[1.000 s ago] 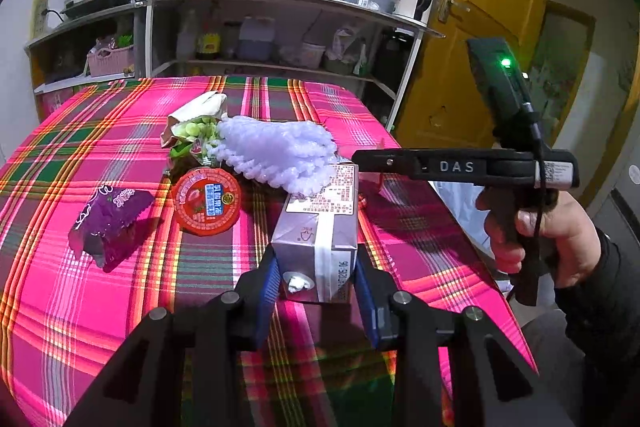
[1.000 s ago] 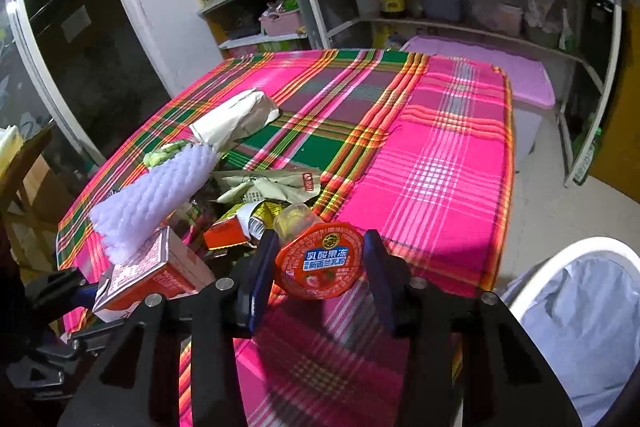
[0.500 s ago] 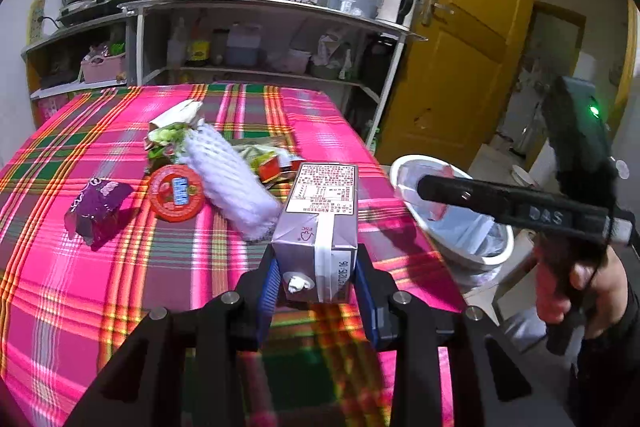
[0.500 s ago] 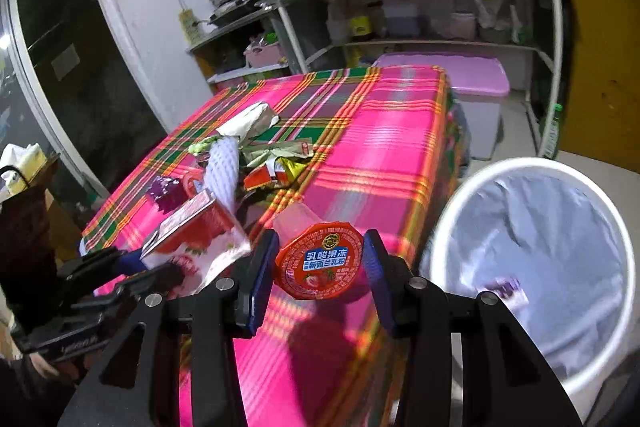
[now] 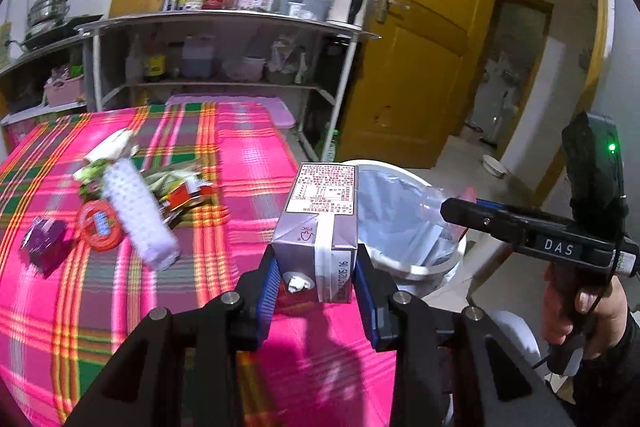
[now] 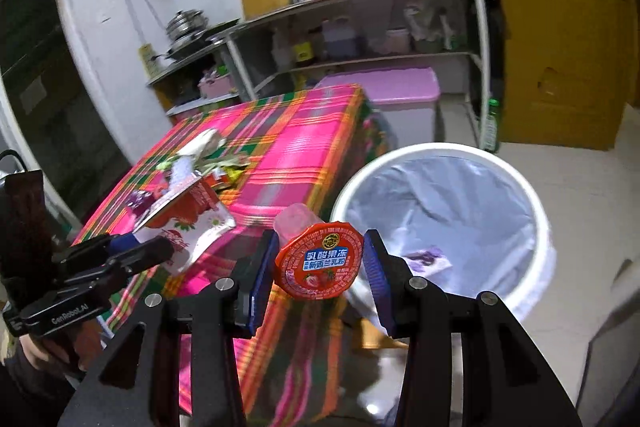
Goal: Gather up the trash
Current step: 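Carry both items over the bin and open both grippers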
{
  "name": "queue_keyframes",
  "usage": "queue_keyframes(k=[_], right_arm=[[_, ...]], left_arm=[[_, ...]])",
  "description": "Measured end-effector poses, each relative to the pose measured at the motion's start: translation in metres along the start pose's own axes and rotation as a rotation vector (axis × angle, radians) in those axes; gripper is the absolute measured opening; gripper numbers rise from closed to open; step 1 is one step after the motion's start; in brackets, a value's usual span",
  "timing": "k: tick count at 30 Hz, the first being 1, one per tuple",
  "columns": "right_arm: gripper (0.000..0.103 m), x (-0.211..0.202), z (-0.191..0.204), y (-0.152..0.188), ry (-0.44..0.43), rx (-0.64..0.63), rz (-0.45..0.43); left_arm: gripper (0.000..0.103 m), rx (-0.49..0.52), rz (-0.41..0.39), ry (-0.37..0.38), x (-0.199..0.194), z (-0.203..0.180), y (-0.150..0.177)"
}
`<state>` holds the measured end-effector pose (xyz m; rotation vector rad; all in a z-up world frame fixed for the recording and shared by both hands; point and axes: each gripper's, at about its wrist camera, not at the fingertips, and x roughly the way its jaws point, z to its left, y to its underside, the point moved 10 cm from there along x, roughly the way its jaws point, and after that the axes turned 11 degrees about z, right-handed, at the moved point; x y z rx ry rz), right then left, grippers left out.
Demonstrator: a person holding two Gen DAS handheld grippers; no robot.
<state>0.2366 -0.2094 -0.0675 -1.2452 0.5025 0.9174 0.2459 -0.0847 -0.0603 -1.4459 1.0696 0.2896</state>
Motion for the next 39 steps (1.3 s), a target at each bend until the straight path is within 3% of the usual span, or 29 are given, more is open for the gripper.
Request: queue_keyframes(k=[13, 26, 29, 39], right_arm=[[0.045, 0.011, -0.063, 0.014, 0.082, 0.104, 0.043], [0.045, 0.038, -0.1, 0.027, 0.101, 0.178, 0.117], [0.05, 0.037, -0.104, 0.027, 0.1, 0.192, 0.111], [0.051, 0.026, -0.098, 0.02, 0.102, 0.171, 0.074]], left_arm=[[0.036, 0.085, 0.059, 0.064, 0.056, -0.054, -0.027], [0.036, 0.099, 0.185, 0.091, 0.125, -0.07, -0.032], [0.036, 0.087, 0.213, 0.09, 0.137, -0.068, -0.032], [0.036, 0.056, 0.188, 0.101, 0.135, -0.062, -0.037]])
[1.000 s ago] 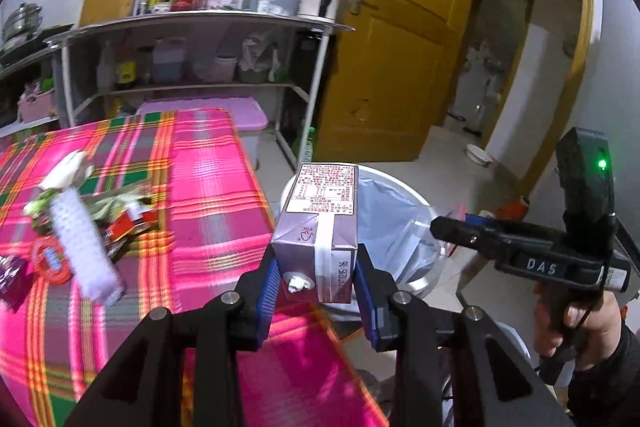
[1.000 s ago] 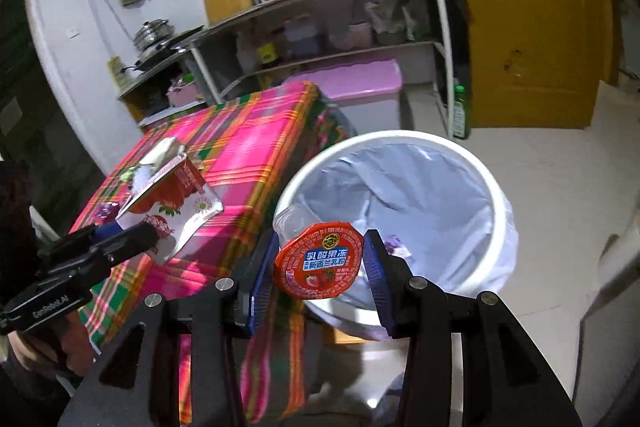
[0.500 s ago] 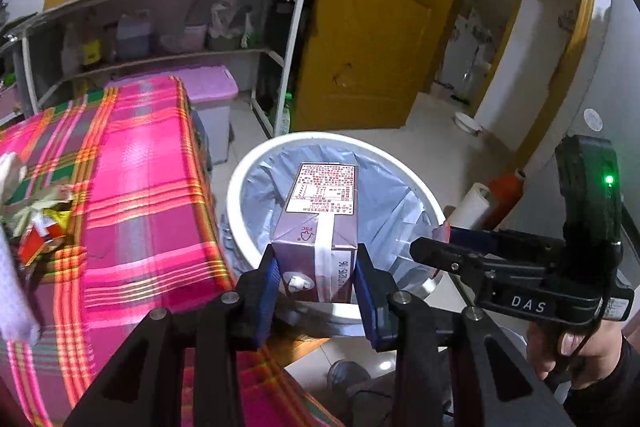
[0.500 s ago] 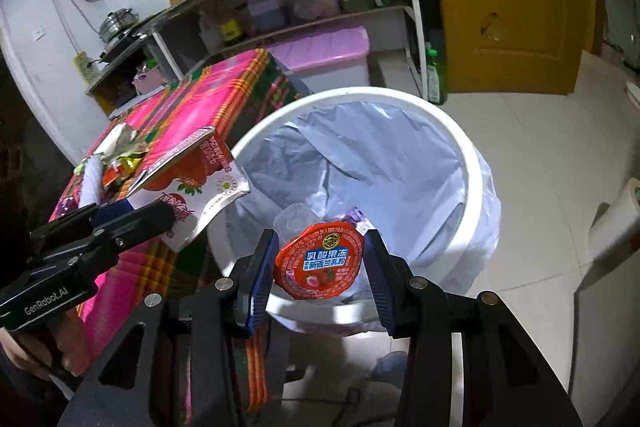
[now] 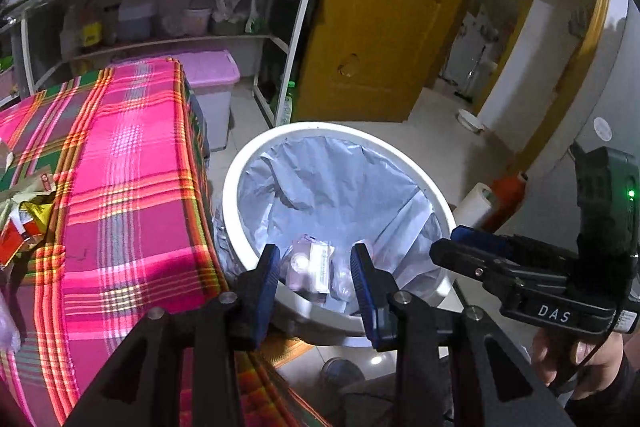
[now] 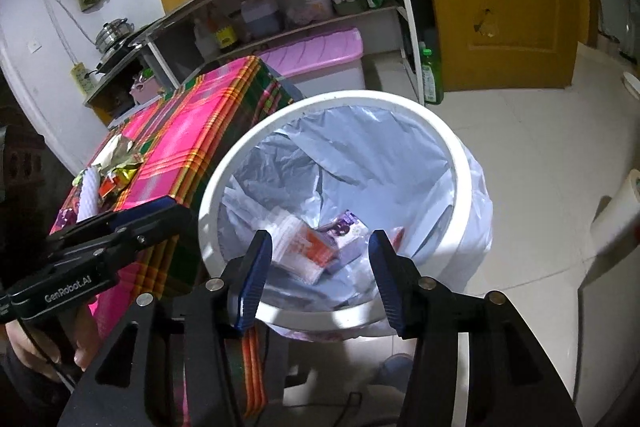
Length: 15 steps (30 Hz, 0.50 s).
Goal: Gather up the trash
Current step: 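Carry both items over the bin and open both grippers, then return to the table and grasp the purple wrapper with left while right grasps the foam net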
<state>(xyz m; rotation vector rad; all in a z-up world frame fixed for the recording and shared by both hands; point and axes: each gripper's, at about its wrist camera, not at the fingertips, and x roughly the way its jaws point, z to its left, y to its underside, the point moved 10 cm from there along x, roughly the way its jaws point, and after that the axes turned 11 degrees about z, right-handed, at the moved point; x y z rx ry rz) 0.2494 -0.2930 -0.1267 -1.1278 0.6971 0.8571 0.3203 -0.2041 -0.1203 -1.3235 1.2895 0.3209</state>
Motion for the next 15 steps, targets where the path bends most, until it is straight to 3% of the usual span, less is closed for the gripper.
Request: queue_keyframes(k=[15], right_arm=[[0.051, -0.042, 0.06, 0.0, -0.048, -0.111, -0.086]], left_arm=[[0.036, -0.057, -0.126, -0.056, -0.072, 0.019, 0.026]])
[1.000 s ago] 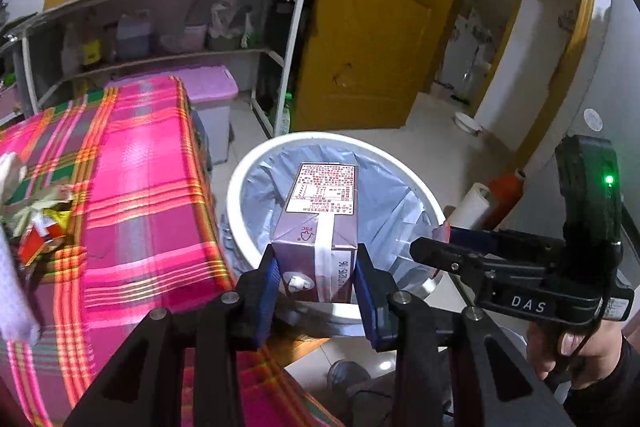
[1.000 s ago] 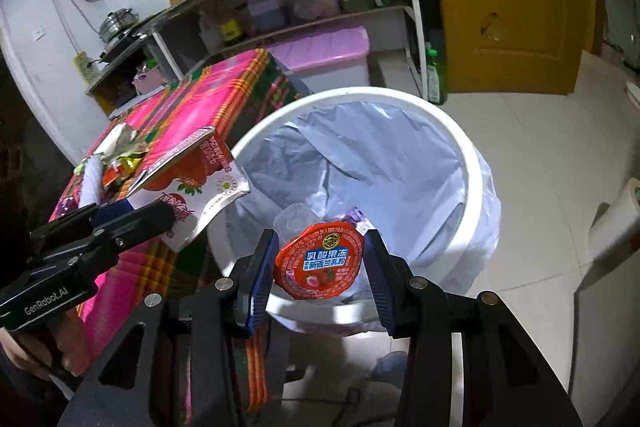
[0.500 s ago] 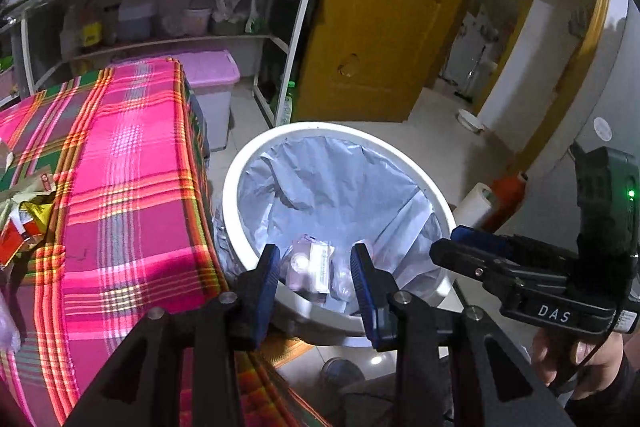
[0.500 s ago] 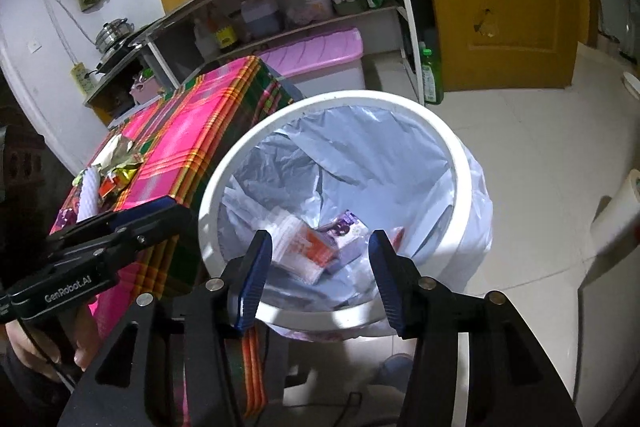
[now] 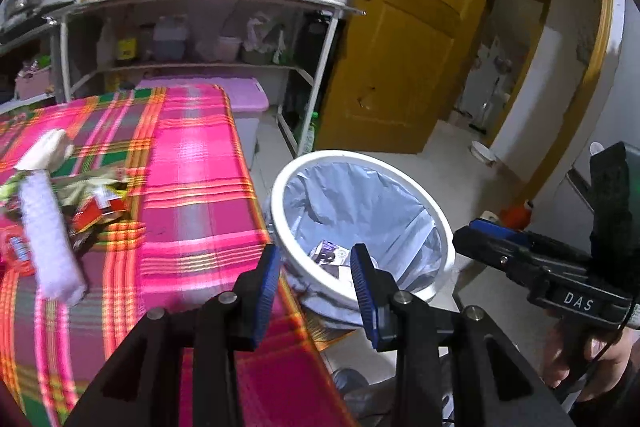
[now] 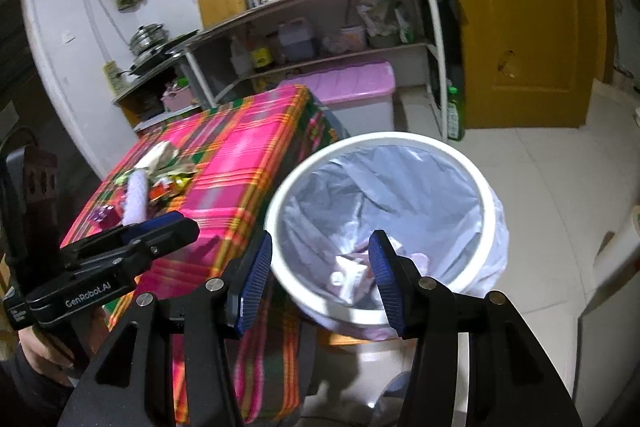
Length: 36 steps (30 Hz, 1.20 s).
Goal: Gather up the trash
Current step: 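Return to the table and grasp the purple wrapper with left while right grasps the foam net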
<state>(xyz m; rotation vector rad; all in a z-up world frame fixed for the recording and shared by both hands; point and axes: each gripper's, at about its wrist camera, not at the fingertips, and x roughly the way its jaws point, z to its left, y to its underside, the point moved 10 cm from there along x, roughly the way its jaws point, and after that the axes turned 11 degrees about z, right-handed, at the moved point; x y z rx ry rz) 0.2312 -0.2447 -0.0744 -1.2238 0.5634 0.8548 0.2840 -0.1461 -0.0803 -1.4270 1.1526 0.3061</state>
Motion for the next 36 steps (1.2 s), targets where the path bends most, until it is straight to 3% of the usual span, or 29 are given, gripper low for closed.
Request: queue_keyframes(k=[14, 36], right_arm=[[0.051, 0.007, 0.069, 0.014, -0.071, -0.13, 0.021], [0.051, 0.045, 0.148, 0.019, -0.124, -0.298, 0.119]], left_arm=[[0.036, -0.081, -0.089, -0.135, -0.064, 0.05, 0.034], [0.036, -0.227, -0.12, -0.326, -0.114, 0.155, 0.07]])
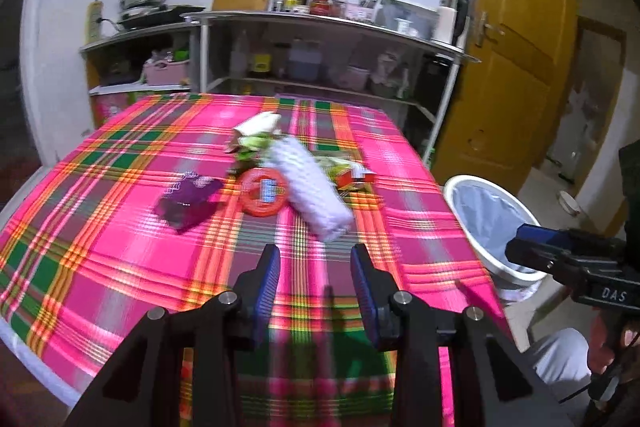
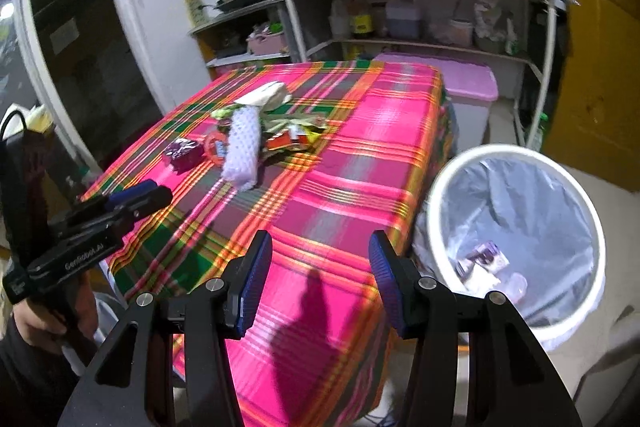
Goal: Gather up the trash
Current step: 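Return to the table and grasp the purple wrapper with left while right grasps the foam net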
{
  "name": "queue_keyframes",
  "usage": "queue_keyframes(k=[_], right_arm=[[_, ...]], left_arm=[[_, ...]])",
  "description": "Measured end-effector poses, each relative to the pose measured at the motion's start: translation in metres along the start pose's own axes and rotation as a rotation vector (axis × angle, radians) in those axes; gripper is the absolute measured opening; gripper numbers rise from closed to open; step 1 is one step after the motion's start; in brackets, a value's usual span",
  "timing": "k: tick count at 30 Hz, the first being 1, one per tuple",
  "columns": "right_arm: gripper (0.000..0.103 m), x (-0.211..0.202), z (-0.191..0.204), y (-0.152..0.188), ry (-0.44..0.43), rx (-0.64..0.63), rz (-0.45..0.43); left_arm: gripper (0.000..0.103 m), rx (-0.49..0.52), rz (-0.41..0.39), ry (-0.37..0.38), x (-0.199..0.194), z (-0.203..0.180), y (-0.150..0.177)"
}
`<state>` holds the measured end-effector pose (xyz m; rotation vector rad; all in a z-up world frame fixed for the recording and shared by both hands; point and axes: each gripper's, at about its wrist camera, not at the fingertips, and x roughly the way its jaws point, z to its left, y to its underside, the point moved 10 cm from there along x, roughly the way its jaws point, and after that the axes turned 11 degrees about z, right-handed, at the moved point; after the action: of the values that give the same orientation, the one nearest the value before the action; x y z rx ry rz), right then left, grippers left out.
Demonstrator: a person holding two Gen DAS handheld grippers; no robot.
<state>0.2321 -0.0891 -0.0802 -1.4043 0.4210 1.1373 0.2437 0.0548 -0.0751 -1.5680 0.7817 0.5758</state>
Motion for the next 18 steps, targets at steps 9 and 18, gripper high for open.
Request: queue_keyframes(k=[9, 18], right_arm=[[0.051, 0.033, 0.035, -0.029, -0.036, -0.068, 0.035], [0.051, 0.069, 0.059, -0.056, -0.05, -0.117, 0.074]], left_arm=[[0.051, -0.062, -0.011, -0.076, 0.003, 0.064, -0.022], [0.051, -0.047, 0.02, -0.106, 0.032, 0.098, -0.047]])
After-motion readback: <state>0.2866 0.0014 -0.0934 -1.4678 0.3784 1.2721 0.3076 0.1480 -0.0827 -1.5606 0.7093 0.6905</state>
